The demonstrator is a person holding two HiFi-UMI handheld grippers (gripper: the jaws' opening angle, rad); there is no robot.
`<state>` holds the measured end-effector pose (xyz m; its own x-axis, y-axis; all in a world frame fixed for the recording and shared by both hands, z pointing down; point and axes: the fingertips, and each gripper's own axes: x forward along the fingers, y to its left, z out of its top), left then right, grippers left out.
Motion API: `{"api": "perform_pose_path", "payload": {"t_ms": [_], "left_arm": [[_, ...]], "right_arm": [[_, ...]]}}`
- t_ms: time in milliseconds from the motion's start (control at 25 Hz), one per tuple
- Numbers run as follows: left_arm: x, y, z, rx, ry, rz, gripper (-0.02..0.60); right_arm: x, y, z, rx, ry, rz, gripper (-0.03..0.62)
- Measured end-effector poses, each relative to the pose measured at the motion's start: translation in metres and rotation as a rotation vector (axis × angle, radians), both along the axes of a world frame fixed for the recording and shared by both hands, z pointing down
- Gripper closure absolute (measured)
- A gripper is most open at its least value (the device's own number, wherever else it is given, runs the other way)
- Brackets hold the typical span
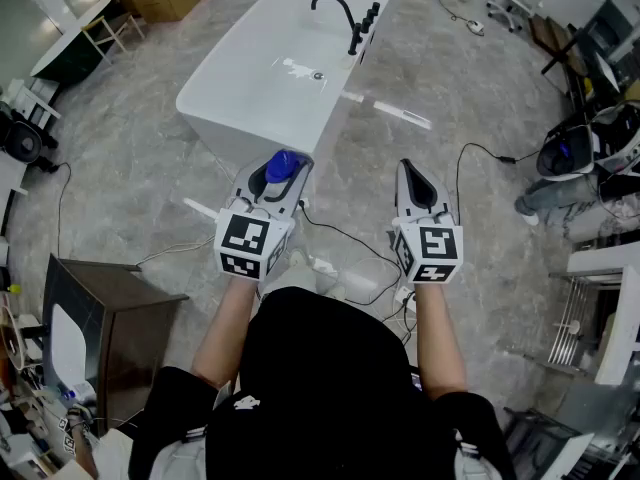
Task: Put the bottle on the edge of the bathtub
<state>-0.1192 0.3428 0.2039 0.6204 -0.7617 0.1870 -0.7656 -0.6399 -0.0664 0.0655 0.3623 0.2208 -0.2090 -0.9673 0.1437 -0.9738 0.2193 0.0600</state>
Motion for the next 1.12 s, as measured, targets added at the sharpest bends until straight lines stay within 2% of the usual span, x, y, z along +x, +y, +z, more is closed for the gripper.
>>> {"api": "perform_pose_path", "payload": {"t_ms": [320,640,880,1120], "left_arm": [[0.007,0.0,0.003,-0.009,-0.012,-0.009,0.419],[0.008,-0.025,0.018,-0.048,-0.01,0.002,0.419],[0.015,-0.067,0.028,-0.063,-0.001,0.012,0.419],[0.022,-0.139,0.038,-0.078,0.001,0.018,0.419]], "right_arm": [[0.005,0.0,0.004,0.011,-0.043,-0.015,0.572],[0.01,-0.024,0.013,-0.002,-0.06,-0.001,0.572],[0.016,-0.061,0.02,-0.006,-0.048,0.011,0.572],[0.022,-0.128,0.036,-0.04,-0.045,0.016,0.572]]}}
